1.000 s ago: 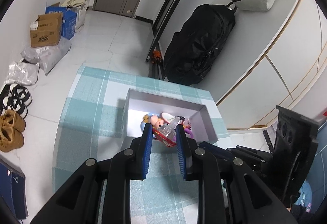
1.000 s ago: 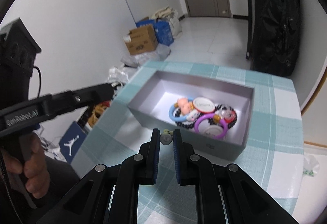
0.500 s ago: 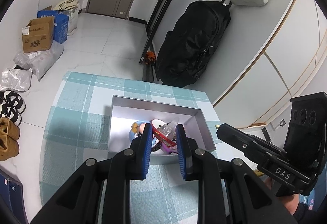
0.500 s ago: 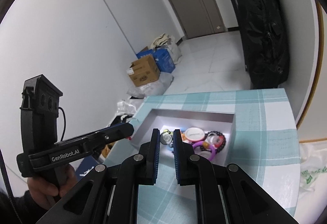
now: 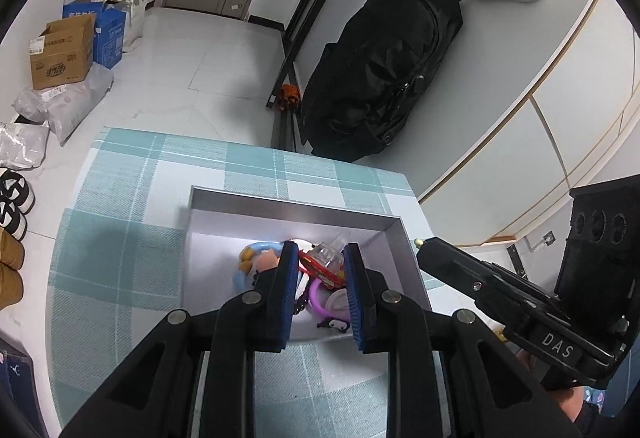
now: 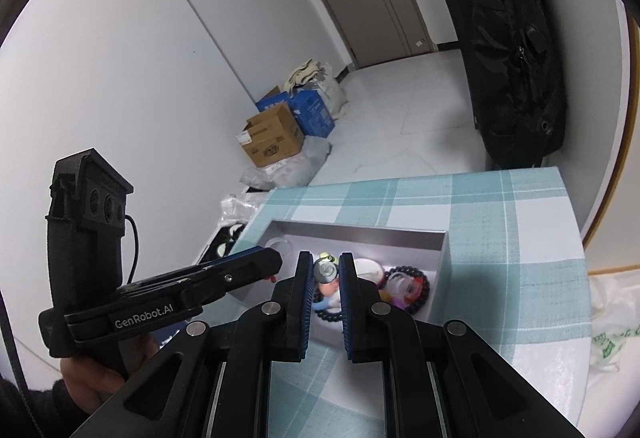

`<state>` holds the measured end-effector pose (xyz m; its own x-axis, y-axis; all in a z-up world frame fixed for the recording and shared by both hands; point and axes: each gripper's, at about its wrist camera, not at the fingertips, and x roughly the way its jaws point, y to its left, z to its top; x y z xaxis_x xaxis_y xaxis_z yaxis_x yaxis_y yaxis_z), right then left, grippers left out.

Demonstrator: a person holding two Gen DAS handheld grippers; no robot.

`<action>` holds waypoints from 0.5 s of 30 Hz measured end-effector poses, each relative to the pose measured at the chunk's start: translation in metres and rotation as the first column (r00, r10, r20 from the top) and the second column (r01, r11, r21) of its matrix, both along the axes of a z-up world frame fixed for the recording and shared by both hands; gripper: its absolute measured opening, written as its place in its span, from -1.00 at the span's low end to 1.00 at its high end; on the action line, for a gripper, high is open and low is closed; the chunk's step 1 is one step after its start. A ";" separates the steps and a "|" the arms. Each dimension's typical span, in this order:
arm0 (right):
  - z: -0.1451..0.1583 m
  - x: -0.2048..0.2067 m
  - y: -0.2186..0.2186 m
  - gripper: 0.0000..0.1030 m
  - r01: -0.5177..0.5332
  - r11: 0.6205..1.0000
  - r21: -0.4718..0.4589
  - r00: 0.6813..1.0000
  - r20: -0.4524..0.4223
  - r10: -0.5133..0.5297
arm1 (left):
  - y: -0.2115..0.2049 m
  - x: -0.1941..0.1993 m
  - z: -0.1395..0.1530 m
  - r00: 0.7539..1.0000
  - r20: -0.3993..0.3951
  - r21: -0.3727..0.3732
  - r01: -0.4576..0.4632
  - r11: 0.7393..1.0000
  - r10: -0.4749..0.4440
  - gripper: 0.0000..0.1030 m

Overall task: Organize jewelry
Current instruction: 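Lower the bottle and small bead into the box and open both tools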

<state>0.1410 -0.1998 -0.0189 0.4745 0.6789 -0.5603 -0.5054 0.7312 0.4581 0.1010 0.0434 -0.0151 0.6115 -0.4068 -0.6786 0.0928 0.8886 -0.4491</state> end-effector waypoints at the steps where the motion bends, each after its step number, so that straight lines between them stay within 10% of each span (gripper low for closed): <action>1: -0.001 0.002 -0.001 -0.77 0.003 1.000 0.001 1.000 -0.004 -0.003 | -0.001 0.002 -0.001 1.000 -0.003 0.002 0.002 1.000 -0.002 -0.65; 15: -0.013 0.022 0.002 -0.77 -0.017 1.000 -0.026 0.999 -0.041 0.016 | -0.007 0.021 -0.016 0.997 -0.069 0.001 0.025 1.000 -0.025 -0.65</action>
